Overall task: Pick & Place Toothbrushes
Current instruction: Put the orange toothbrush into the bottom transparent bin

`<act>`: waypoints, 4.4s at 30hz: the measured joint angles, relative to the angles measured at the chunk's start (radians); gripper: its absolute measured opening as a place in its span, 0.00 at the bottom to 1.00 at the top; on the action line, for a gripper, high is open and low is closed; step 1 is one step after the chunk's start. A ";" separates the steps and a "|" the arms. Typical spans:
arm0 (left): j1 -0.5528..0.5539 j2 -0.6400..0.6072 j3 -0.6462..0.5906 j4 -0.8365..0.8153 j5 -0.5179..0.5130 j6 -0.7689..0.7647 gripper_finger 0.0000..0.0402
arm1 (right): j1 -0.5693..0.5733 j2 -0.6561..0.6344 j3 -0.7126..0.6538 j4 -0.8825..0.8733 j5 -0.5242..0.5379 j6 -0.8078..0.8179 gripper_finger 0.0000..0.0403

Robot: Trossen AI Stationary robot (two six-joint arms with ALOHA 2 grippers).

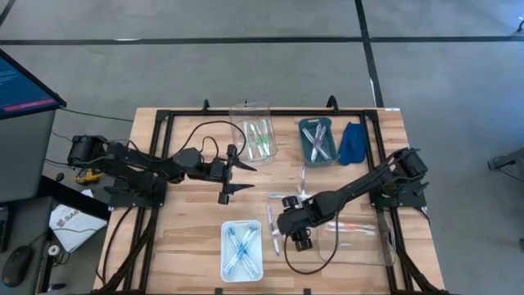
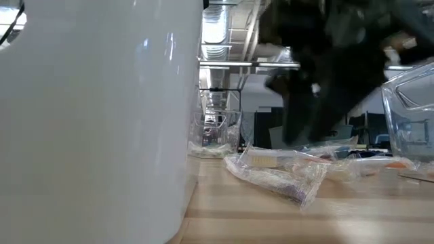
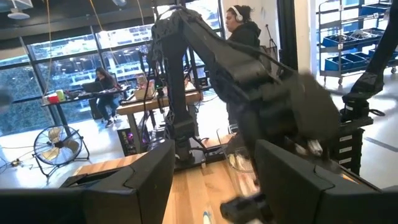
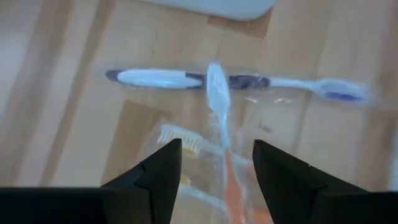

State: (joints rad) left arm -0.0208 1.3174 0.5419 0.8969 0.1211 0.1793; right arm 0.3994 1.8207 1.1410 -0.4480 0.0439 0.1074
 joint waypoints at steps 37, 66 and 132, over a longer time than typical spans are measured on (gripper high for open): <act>0.000 0.000 0.000 -0.007 0.000 -0.004 0.54 | -0.073 0.051 0.007 -0.016 -0.099 -0.064 0.26; 0.000 0.000 0.000 -0.007 0.000 -0.005 0.54 | -0.088 0.050 -0.006 -0.003 -0.061 -0.044 0.05; 0.056 -0.051 0.000 -0.139 -0.085 0.038 0.54 | -0.053 -0.017 0.094 0.505 0.174 -0.066 0.01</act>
State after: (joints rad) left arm 0.0357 1.2669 0.5419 0.7576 0.0366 0.2172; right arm 0.3461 1.8035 1.2353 0.0571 0.2176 0.0418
